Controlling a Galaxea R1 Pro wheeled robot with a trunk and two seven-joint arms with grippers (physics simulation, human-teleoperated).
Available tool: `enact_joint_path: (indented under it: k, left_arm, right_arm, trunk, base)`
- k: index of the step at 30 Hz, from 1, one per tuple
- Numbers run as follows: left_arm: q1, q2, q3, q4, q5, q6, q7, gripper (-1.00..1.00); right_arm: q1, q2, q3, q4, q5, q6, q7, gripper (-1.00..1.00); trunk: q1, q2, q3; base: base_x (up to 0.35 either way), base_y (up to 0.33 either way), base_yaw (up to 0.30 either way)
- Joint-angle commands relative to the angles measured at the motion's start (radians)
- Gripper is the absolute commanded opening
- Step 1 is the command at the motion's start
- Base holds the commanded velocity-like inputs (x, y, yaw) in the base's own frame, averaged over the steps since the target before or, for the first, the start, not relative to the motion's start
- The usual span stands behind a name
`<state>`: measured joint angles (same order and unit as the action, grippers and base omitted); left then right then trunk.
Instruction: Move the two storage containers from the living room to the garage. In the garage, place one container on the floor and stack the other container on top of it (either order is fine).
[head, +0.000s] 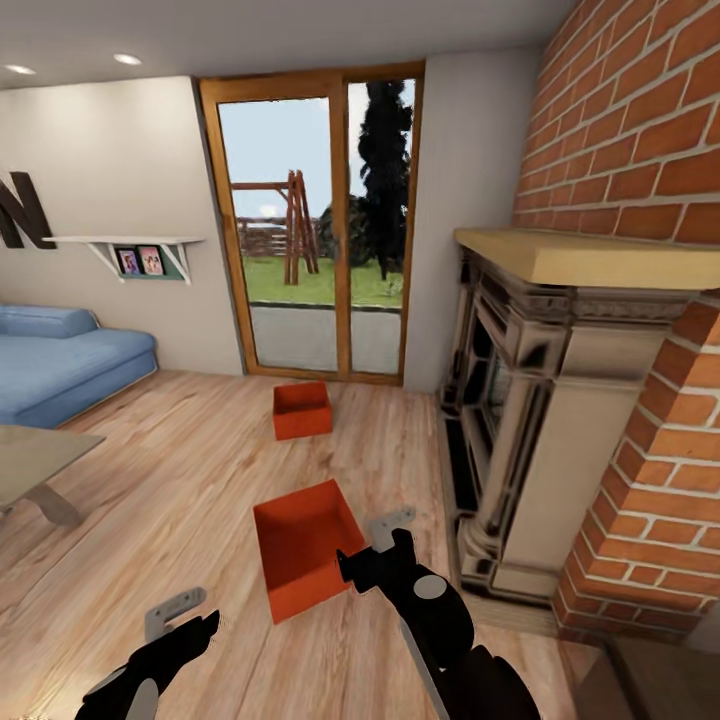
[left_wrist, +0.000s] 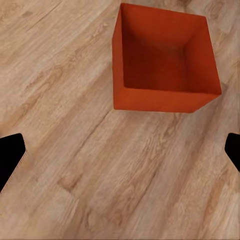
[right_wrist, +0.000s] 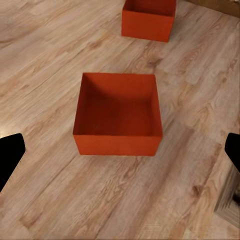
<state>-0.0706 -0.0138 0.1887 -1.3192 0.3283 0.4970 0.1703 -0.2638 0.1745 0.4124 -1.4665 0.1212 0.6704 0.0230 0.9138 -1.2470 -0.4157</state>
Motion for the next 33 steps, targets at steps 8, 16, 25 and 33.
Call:
enact_joint_path:
  k: [8,16,25,33]
  left_arm:
    - [0.0,0.0,0.0,0.001,0.0,0.0,0.0,1.0]
    - [0.0,0.0,0.0,0.001,0.0,0.0,-0.001,1.0]
    - [0.0,0.0,-0.001,0.001,0.0,0.0,-0.002,1.0]
    - [0.0,0.0,-0.001,0.009,0.0,0.0,-0.002,1.0]
  right_arm:
    - [0.0,0.0,0.0,0.0,0.0,-0.001,0.0,1.0]
    - [0.0,0.0,0.0,0.012,0.001,-0.002,-0.016,1.0]
    - [0.0,0.0,-0.003,0.084,-0.003,-0.001,-0.195,1.0]
    - [0.0,0.0,-0.002,0.09,-0.005,-0.015,-0.206,1.0]
  trunk:
    - [0.0,0.0,0.0]
    - [0.0,0.0,0.0]
    - [0.0,0.0,0.0]
    - [0.0,0.0,0.0]
  base:
    - [0.337,-0.067,0.291]
    - [0.337,-0.13,0.291]
    - [0.337,-0.145,0.291]
    - [0.335,-0.156,0.285]
